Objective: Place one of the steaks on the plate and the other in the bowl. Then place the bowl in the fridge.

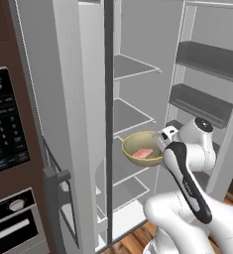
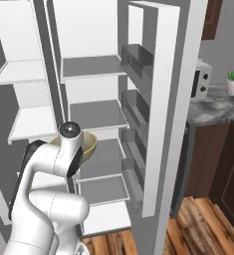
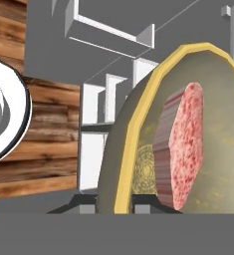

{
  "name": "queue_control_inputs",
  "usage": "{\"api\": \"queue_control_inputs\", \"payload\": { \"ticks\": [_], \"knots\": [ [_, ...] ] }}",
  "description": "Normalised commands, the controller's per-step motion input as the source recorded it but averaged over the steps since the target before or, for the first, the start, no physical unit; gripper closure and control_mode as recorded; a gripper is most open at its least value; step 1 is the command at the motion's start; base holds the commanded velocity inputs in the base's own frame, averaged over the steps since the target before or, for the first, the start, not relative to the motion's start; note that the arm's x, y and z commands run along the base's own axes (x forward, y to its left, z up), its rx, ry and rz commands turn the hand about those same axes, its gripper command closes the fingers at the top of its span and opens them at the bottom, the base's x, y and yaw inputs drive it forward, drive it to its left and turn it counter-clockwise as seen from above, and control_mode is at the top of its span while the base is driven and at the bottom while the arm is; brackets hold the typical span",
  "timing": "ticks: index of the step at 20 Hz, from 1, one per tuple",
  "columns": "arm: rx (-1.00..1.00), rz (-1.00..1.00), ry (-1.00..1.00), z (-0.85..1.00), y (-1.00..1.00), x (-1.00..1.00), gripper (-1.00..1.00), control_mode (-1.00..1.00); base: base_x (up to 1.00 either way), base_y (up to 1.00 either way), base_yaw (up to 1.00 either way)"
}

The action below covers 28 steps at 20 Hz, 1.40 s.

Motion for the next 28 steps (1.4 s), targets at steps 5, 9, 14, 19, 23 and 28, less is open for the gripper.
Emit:
{"api": "queue_control_inputs", "payload": {
  "ticks": [5,9,14,19,23,28],
  "knots": [
    [0.01,-0.06,-0.07,0.00,-0.01,0.14,1.00,-1.00,0.00,0.00,0.00],
    [0.12,-0.22,-0.03,0.36,-0.03,0.29,1.00,-1.00,0.00,0.00,0.00],
    [0.17,-0.04,-0.01,0.32,-0.07,0.63,1.00,-1.00,0.00,0.00,0.00],
    [-0.01,0.00,0.08,0.28,-0.01,0.82,1.00,-1.00,0.00,0.00,0.00],
    [-0.01,-0.01,0.01,0.43,-0.04,0.74,1.00,-1.00,0.00,0.00,0.00],
    [-0.06,-0.01,0.03,-0.02,0.04,0.62,1.00,-1.00,0.00,0.00,0.00]
  ]
}}
